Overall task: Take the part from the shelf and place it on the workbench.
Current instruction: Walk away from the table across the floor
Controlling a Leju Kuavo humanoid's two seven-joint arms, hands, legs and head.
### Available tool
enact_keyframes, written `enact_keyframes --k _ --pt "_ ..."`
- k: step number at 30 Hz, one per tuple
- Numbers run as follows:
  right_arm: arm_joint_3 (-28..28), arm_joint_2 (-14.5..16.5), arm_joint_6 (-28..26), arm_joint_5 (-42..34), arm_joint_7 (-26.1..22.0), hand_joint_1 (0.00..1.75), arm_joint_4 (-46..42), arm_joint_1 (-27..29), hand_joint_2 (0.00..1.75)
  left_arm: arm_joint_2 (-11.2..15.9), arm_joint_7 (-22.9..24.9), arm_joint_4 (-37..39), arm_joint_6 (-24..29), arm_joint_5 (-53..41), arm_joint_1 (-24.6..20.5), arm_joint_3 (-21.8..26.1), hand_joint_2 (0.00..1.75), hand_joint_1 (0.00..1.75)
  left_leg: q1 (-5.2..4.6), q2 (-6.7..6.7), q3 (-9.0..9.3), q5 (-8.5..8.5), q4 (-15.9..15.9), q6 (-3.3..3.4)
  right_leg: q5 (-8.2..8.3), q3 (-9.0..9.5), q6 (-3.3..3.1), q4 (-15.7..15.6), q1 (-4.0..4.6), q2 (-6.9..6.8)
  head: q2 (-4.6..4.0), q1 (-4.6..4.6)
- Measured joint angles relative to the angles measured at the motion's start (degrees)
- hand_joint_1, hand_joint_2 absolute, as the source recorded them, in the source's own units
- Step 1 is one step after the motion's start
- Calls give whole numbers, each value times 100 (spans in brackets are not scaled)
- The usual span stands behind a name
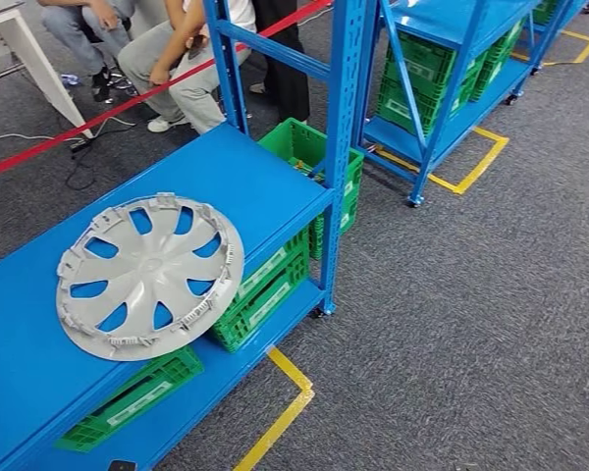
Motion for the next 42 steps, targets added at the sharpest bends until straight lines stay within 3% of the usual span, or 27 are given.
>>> enact_keyframes --k 2,4,5,7,8,10,11,13,14,15,16,18,20,22,24,26,27,28,29,30,31,33,35,38,39,40,42 --pt "-22 0 22 56 -26 0 14 -20 0 0 0 0 -2 -23 0 20 0 0 -10 202 383 383 -739 18 -40 48 34 1 9 -143 0 -2" --pt "-40 0 36 115 -51 0 24 -25 0 0 -2 0 -2 -32 -9 24 0 0 -47 409 653 534 -1276 85 -92 69 103 7 39 -258 0 7" --pt "-49 0 43 150 -62 0 28 -29 0 0 -4 0 -2 -32 -8 25 0 0 -66 442 687 516 -1358 124 -114 85 138 3 53 -317 0 11" --pt "-62 -1 64 221 -84 0 34 -45 0 -5 -9 0 -1 -25 7 33 0 0 -69 314 687 519 -1391 213 -144 155 202 -19 47 -427 0 21" --pt "-65 -2 74 251 -94 0 37 -52 0 -11 -9 0 0 -15 15 39 0 0 -60 249 698 532 -1412 253 -193 168 231 17 37 -374 0 26" --pt "-72 -7 92 301 -116 0 44 -59 0 -22 -8 0 1 12 16 48 0 0 -34 123 721 564 -1448 319 -440 5 266 401 20 -74 0 59" --pt "-86 -10 97 329 -125 0 54 -60 0 -25 -6 0 2 31 16 51 0 0 -35 60 720 565 -1449 337 -621 -179 269 791 21 110 0 76" --pt "-129 -13 109 387 -146 0 79 -60 0 -27 10 0 1 73 17 55 0 0 -44 -93 722 561 -1448 362 -845 -596 263 1528 26 264 0 88" --pt "-154 -13 116 416 -159 0 93 -60 0 -27 26 0 1 98 20 57 0 0 -49 -185 732 556 -1447 369 -810 -725 254 1688 29 290 0 89" --pt "-172 -13 121 436 -172 0 103 -63 0 -28 47 0 -1 121 23 58 0 0 -53 -274 748 549 -1446 369 -652 -731 241 1585 29 307 0 89" --pt "-187 -13 126 453 -183 0 111 -66 0 -29 64 0 -2 141 26 59 0 0 -54 -364 769 539 -1445 363 -411 -635 223 1276 28 358 0 90" --pt "-208 -16 134 472 -196 0 121 -72 0 -31 88 0 -7 169 29 57 0 0 -58 -524 787 510 -1428 328 -10 -345 179 499 10 632 0 93" --pt "-229 -19 143 492 -202 0 133 -83 0 -31 96 0 -13 181 36 54 0 0 -57 -666 759 495 -1411 266 84 -174 136 118 3 814 0 91" --pt "-246 -19 146 509 -205 0 143 -103 0 -28 104 0 -15 189 61 52 0 0 -39 -790 726 504 -1410 201 73 -125 89 76 3 709 0 90" --pt "-258 -16 149 514 -211 0 147 -122 0 -31 123 -4 -16 202 84 50 0 0 -38 -614 654 398 -1257 140 86 -91 26 35 -12 561 0 57" --pt "-272 -15 153 520 -217 0 154 -123 0 -34 161 -13 -17 232 88 34 0 0 -40 -239 388 78 -690 75 77 -63 -27 9 -11 390 0 7" --pt "-280 -15 155 523 -220 0 160 -119 0 -32 181 -19 -19 251 88 23 0 0 -30 -119 195 -98 -301 47 63 -54 -44 9 -5 295 0 -9" --pt "-289 -15 157 525 -220 0 167 -117 0 -32 201 -26 -19 277 95 13 0 0 -19 -62 35 -206 16 26 48 -44 -49 10 1 200 0 -7" --pt "-296 -15 157 526 -220 0 174 -118 0 -32 218 -35 -20 302 106 4 0 0 -10 -36 -43 -205 169 14 30 -30 -50 10 5 108 0 -9" --pt "-301 -15 157 528 -220 0 180 -123 0 -34 237 -48 -20 327 122 -6 0 0 -5 -17 -17 -93 108 12 11 -12 -46 10 7 23 0 -7" --pt "-303 -15 158 529 -221 0 185 -127 0 -38 255 -63 -20 353 137 -17 0 0 -5 19 118 105 -164 20 -11 11 -39 10 8 -55 0 -9" --pt "-303 -15 158 533 -224 0 191 -130 0 -44 278 -97 -20 383 150 -41 0 0 -38 263 512 453 -942 76 -67 56 -1 13 25 -192 0 -10" --pt "-304 -16 160 534 -227 0 194 -133 0 -46 286 -131 -19 390 149 -66 0 0 -85 441 707 526 -1358 161 -120 94 66 13 51 -318 0 -8" --pt "-302 -17 160 538 -228 0 195 -153 0 -54 291 -152 -17 396 180 -83 0 0 -102 304 707 519 -1410 266 -140 207 152 -30 60 -489 0 -16" --pt "-300 -19 161 539 -228 0 196 -157 0 -62 292 -155 -17 397 193 -84 0 0 -88 253 724 542 -1440 294 -161 228 177 -25 59 -472 0 -13" --pt "-298 -21 161 539 -231 0 196 -158 0 -71 292 -160 -17 398 201 -86 0 0 -68 204 741 567 -1470 324 -223 199 194 51 60 -352 0 4" --pt "-298 -28 161 541 -238 0 200 -152 0 -81 293 -174 -18 398 205 -101 0 0 -36 92 752 590 -1502 363 -516 -74 212 583 57 32 0 51"
